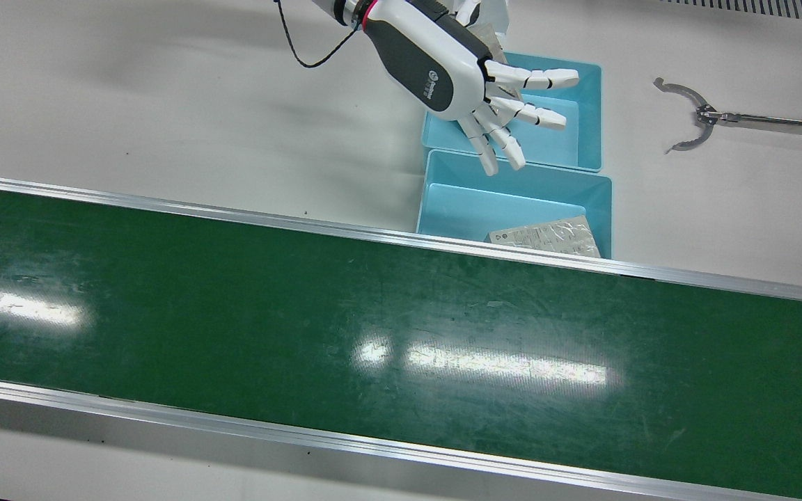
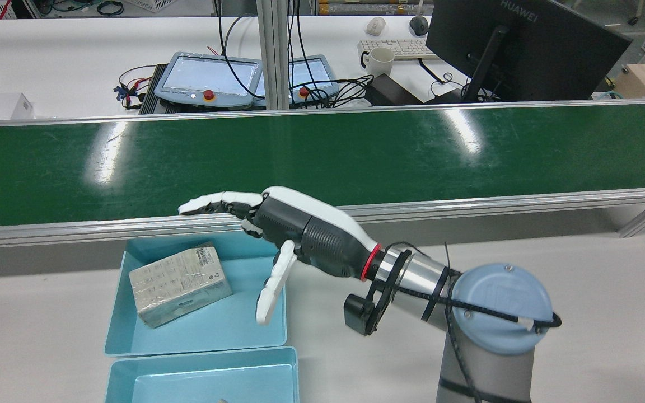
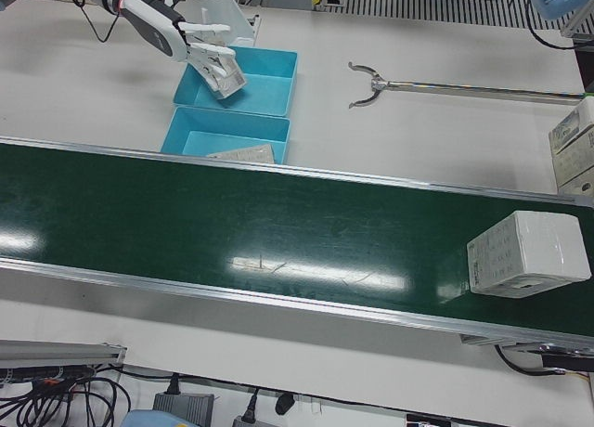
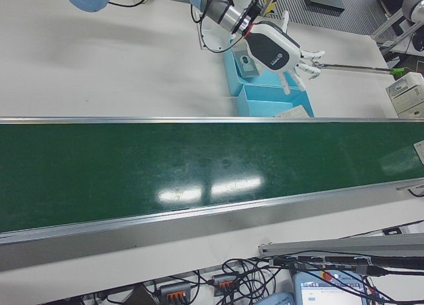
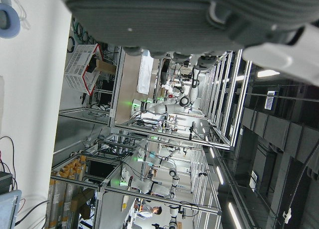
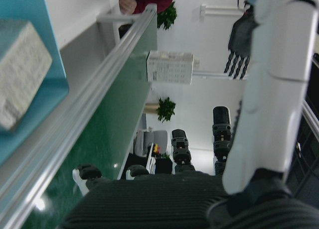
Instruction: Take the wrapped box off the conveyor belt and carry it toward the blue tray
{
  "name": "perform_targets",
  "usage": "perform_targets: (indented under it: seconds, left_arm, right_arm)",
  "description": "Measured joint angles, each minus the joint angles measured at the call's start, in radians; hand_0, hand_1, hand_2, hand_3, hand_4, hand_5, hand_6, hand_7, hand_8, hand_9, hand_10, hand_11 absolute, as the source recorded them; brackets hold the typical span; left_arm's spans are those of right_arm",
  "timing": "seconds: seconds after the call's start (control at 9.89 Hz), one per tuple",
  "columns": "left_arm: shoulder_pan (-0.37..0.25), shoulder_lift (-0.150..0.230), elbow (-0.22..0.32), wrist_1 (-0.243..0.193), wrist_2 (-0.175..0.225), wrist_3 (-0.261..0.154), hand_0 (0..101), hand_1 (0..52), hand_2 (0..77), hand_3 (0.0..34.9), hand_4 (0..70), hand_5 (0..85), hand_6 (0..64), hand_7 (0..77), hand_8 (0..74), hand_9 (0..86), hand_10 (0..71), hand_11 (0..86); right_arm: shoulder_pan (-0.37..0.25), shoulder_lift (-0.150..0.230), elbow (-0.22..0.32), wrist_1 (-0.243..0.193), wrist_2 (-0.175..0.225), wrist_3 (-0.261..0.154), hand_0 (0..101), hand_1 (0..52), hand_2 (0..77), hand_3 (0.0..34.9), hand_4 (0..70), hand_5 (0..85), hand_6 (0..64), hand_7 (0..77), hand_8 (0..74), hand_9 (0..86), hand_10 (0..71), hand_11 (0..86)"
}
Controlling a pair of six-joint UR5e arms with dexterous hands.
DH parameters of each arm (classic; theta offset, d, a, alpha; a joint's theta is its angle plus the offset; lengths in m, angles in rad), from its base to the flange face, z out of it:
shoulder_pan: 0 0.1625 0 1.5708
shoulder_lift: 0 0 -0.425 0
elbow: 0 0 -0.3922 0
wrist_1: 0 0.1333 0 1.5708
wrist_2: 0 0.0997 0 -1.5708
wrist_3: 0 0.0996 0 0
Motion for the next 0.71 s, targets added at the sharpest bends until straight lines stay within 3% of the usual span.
perform_targets:
  seconds: [0.1, 0.2, 0.3, 0.4, 0.71]
  left_arm:
    - [0.0, 0.0, 0.0, 0.0, 0.0, 0.0, 0, 0.0, 0.5, 0.0, 0.0, 0.5, 0.0, 0.5, 0.5, 0.0, 0.5, 0.0]
    - [0.0, 0.0, 0.0, 0.0, 0.0, 0.0, 0, 0.0, 0.5, 0.0, 0.0, 0.5, 0.0, 0.5, 0.5, 0.0, 0.5, 0.0]
    - [0.0, 0.0, 0.0, 0.0, 0.0, 0.0, 0, 0.0, 0.5, 0.0, 0.0, 0.5, 0.0, 0.5, 0.5, 0.0, 0.5, 0.0]
    - [0.0, 0.0, 0.0, 0.0, 0.0, 0.0, 0, 0.0, 0.5, 0.0, 0.0, 0.5, 0.0, 0.5, 0.5, 0.5, 0.0, 0.0]
    - [0.0, 0.0, 0.0, 0.0, 0.0, 0.0, 0, 0.0, 1.1, 0.0, 0.0, 0.5, 0.0, 0.5, 0.5, 0.0, 0.0, 0.0]
  right_arm:
    - [0.105, -0.01, -0.033, 0.001, -0.02, 0.041, 47, 1.6, 2.2, 29.8, 17.5, 24.5, 0.0, 12.0, 0.0, 1.1, 2.2, 0.5]
    - [0.206, -0.014, -0.087, 0.009, -0.04, 0.096, 47, 13.1, 6.5, 29.7, 17.5, 25.1, 0.0, 12.0, 0.0, 1.1, 2.2, 0.5]
    - [0.294, -0.014, -0.146, 0.032, -0.057, 0.141, 47, 14.2, 18.0, 30.0, 18.5, 26.2, 0.0, 12.0, 0.0, 1.1, 2.7, 0.5]
    - [0.371, -0.013, -0.205, 0.059, -0.073, 0.173, 47, 13.1, 16.9, 29.8, 19.6, 32.2, 0.0, 12.0, 0.0, 1.1, 0.5, 1.1]
    - [0.54, -0.007, -0.348, 0.101, -0.086, 0.259, 47, 11.5, 15.8, 30.0, 18.0, 30.0, 0.0, 13.1, 0.0, 1.1, 0.5, 1.6]
